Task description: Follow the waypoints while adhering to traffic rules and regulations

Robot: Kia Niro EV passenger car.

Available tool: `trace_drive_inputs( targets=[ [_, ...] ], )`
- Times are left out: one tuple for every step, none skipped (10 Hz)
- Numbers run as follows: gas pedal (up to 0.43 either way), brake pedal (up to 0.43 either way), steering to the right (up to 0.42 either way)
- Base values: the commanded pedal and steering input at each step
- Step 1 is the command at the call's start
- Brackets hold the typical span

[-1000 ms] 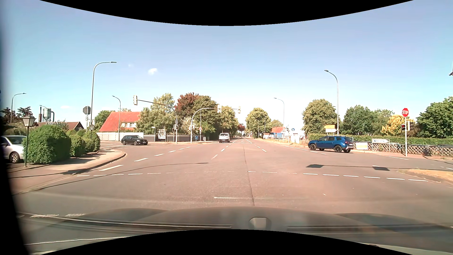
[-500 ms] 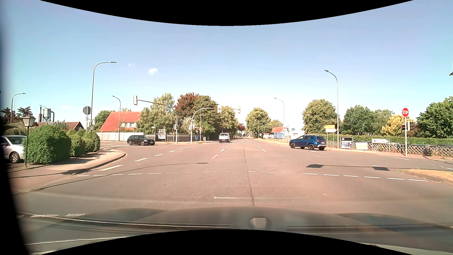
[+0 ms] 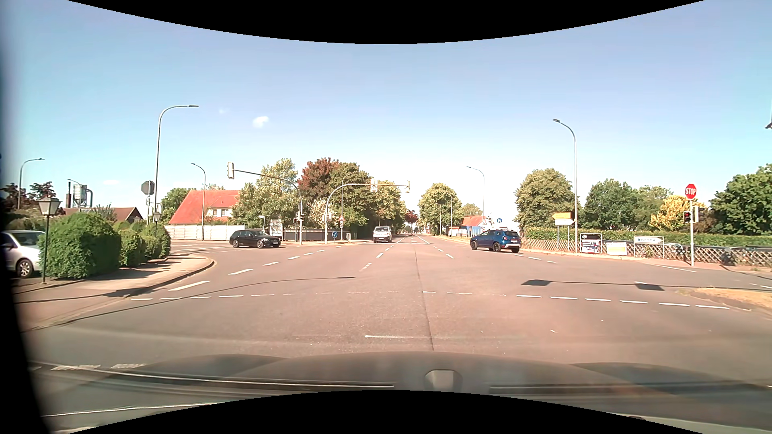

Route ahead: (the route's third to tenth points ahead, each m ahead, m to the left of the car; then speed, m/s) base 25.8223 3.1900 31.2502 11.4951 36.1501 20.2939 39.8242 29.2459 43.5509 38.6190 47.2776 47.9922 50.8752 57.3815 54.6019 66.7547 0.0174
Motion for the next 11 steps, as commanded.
trace_drive_inputs(
  targets=[
    [0.0,0.317,0.008],
    [0.0,0.317,0.008],
    [0.0,0.317,0.008],
    [0.0,0.317,0.008],
    [0.0,0.317,0.008],
    [0.0,0.317,0.008],
    [0.0,0.317,0.008],
    [0.0,0.317,0.008],
    [0.0,0.317,0.008],
    [0.0,0.317,0.008],
    [0.0,0.317,0.008]
  ],
)
